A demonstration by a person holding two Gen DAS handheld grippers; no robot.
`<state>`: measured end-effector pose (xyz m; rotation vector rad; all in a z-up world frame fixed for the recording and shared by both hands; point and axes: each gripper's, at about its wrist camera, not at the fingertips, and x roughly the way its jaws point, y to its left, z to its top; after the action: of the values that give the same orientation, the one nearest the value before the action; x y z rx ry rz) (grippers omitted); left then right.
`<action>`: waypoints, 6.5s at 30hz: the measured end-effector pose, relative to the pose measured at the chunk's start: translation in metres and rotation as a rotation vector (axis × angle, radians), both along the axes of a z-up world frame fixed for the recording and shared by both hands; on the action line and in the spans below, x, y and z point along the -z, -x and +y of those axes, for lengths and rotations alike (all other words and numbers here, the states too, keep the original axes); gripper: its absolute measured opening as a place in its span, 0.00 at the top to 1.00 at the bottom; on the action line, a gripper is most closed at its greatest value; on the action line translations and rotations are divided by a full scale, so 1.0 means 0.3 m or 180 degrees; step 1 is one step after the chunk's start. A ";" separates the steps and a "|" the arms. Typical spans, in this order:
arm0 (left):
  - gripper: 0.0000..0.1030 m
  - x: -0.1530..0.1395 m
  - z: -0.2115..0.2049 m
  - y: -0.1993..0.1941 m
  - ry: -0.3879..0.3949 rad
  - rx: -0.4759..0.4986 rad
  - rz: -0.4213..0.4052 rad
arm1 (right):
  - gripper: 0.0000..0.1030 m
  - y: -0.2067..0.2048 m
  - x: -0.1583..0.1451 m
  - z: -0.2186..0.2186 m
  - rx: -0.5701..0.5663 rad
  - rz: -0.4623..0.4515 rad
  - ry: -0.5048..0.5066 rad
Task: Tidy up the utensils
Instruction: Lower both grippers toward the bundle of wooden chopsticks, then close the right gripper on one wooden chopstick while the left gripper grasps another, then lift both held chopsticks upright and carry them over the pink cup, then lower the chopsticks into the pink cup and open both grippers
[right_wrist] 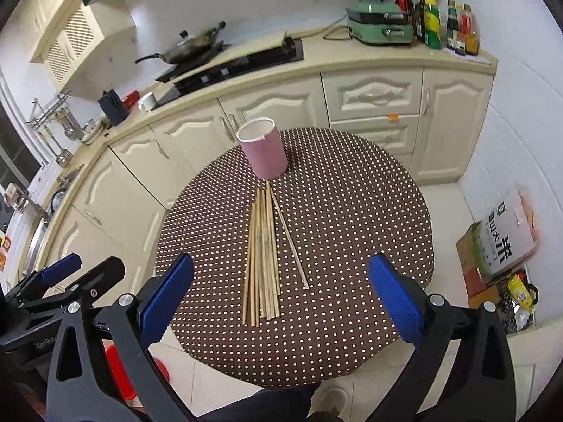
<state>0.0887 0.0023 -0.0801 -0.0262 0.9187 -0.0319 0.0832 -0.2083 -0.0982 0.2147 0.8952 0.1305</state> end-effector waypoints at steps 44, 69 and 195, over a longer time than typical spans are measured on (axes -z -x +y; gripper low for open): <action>0.29 0.708 0.051 -0.592 0.0524 0.0210 0.1220 | 0.76 -0.607 0.622 0.207 -0.0755 0.0833 0.0752; 0.40 0.776 -0.191 -0.702 -0.0127 -0.0013 0.1182 | 0.93 -0.512 0.612 0.013 -0.0259 0.1119 0.0279; 0.49 0.181 -0.126 -1.047 0.0473 -0.0062 0.0171 | 0.46 -1.018 0.136 -0.002 -0.0264 0.0007 -0.0124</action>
<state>0.4029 -0.0355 -0.1345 -0.1747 0.9684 -0.0815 0.3886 -0.2089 -0.1390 0.2140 0.9048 0.2249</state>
